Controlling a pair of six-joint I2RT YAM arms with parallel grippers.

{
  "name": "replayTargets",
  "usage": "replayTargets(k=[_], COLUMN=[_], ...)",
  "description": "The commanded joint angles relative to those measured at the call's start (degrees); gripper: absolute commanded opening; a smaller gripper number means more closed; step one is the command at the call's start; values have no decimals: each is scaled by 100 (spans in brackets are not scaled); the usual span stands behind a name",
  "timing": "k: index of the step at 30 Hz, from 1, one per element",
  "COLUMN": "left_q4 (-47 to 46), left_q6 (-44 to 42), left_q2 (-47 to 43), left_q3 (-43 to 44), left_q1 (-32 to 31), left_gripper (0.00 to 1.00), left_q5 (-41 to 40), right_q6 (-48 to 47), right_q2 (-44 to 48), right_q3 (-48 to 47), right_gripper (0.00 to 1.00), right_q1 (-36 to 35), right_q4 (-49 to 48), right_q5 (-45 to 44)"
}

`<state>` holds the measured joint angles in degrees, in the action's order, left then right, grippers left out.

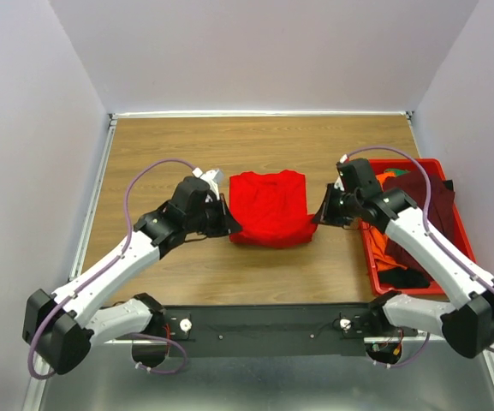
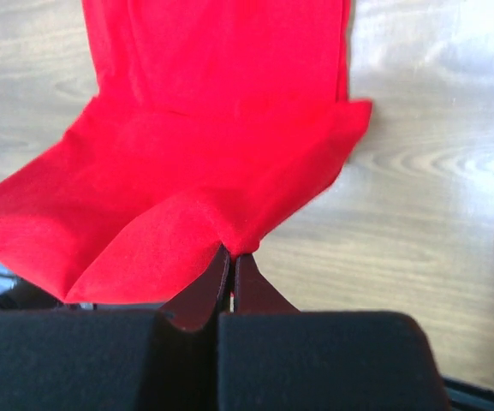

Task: Fold and stack the t-shirts
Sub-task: Fold the tshirt

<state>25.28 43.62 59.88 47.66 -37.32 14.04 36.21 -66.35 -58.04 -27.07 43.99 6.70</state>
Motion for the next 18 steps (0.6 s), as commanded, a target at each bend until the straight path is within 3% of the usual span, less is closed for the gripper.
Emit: replayTargets(k=[1,18], left_q4=[-269,-1147], left_q6=[-283,-468], left_q2=[322,1920], left_q3=[331,1227], left_q1=[304,1350], left_gripper=[0,0], left_q5=[415,775], right_q6=[-96,-298], right_q2=[-457,-2662], right_q3=[-462,-2140], right_gripper=[0,2], right_q1=[-18,535], right_q4=[-434,-1094], right_q5=[-441,-705])
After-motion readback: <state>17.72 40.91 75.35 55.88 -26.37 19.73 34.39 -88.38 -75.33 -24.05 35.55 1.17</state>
